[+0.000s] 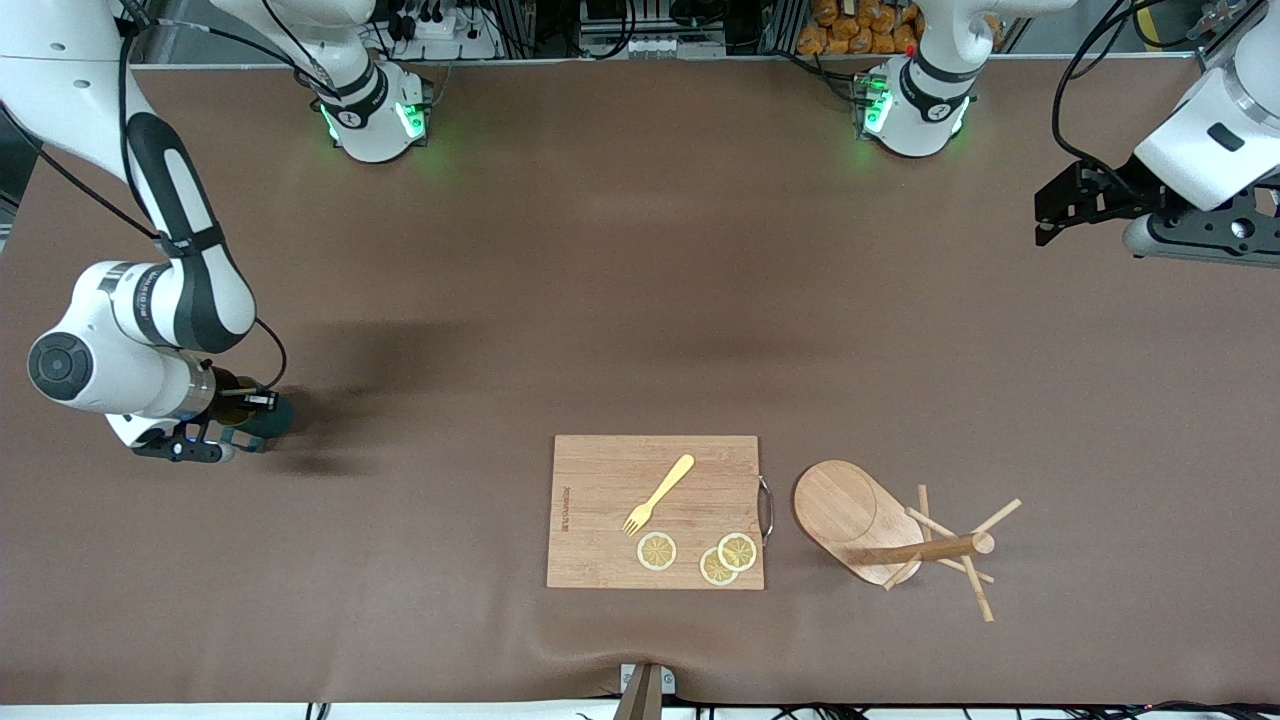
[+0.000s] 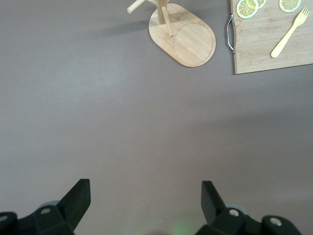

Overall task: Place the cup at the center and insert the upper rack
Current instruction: 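Close the right gripper on the teal mug's rim, then carry the teal mug with the right gripper to the table center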

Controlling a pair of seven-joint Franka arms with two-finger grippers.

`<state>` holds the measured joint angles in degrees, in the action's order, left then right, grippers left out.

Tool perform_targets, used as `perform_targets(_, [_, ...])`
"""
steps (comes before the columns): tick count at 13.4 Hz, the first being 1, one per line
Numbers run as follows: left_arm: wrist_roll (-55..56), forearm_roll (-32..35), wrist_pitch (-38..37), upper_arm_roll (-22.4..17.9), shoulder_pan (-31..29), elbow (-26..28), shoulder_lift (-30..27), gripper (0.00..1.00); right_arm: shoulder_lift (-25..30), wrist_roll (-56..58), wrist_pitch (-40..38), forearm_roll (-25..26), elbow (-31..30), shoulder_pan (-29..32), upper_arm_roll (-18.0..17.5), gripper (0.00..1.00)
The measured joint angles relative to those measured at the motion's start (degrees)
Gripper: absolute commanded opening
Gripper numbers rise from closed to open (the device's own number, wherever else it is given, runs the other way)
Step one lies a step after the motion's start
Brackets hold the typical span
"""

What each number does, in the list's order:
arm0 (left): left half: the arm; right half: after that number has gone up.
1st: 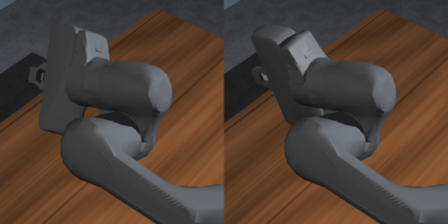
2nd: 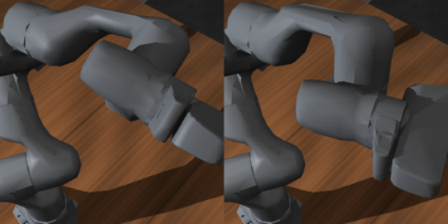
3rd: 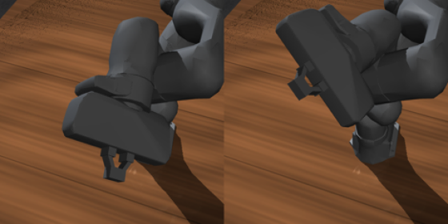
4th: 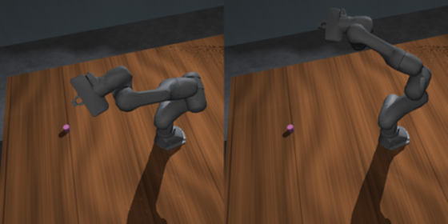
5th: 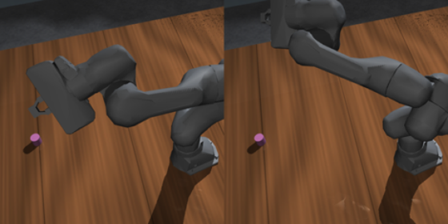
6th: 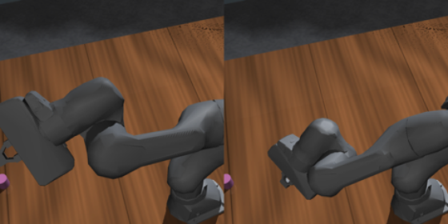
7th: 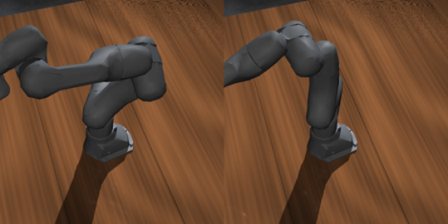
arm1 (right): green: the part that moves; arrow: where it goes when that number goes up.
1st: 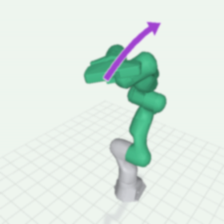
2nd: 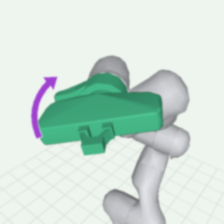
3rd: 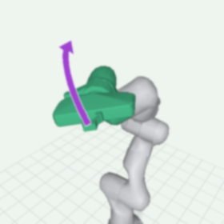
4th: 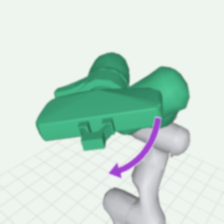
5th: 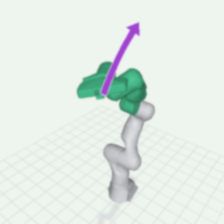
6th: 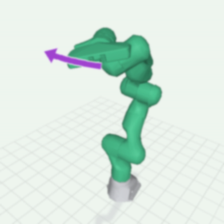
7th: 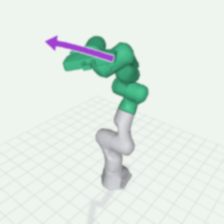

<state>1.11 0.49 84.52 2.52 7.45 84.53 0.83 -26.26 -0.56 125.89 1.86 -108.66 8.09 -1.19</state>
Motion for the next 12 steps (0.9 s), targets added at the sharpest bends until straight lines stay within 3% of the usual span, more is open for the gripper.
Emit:
perform_targets(6, [0.0, 0.0, 0.01, 0.02, 0.01, 0.0, 0.0, 1.0, 0.0, 0.0, -1.32, 0.0, 1.25, -0.03, -0.22, 0.0])
perform_targets(10, [0.0, 0.0, 0.01, 0.01, 0.01, -0.01, 0.0, 1.0, 0.28, -0.05, -14.54, -0.02, 8.87, -0.63, -0.66, 0.0])
perform_targets(12, [0.0, 0.0, 0.01, 0.02, 0.01, -0.01, 0.0, 1.0, 0.66, -2.01, -17.27, -0.08, 10.99, -1.63, -0.81, 0.0])
